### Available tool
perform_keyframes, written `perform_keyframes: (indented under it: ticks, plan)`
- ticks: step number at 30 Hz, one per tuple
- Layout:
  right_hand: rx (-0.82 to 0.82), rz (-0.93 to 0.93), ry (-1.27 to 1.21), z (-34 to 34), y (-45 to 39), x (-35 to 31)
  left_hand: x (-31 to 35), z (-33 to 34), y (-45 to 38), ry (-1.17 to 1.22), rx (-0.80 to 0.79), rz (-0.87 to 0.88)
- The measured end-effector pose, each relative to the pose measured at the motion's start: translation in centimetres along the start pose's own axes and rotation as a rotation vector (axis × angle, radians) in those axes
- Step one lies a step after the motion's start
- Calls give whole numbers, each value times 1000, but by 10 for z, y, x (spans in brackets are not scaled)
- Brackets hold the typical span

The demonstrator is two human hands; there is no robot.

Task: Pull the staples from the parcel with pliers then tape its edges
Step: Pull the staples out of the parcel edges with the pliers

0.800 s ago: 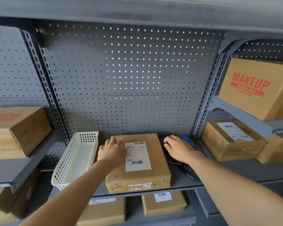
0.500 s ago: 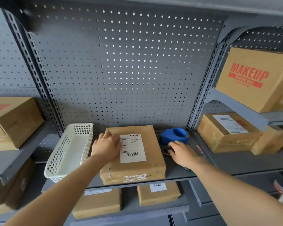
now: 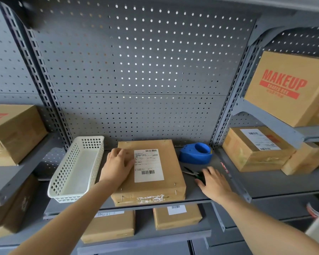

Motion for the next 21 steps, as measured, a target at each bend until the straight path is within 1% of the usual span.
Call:
perform_keyframes:
  ticks: [6, 10, 15, 21]
  plan:
    - [85, -17, -33, 7, 3, 1, -7, 0, 4, 149, 22, -63]
    - [145, -13, 20, 9, 4, 1, -19, 5, 1, 253, -28, -161]
    - [201, -12, 103, 10, 5, -3, -23, 9, -2, 265, -93, -223]
    - [280, 20, 139, 7, 10, -4, -23, 9, -1, 271, -89, -223]
Point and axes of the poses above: each hand's wrist, its own y-axis away from the middle knuckle, its own z-axis out of the palm, x = y × z, the point moved 6 cm from there along -y, towards the middle knuckle, and after that the axes turned 6 degrees about -x, right-handed, at the moved point
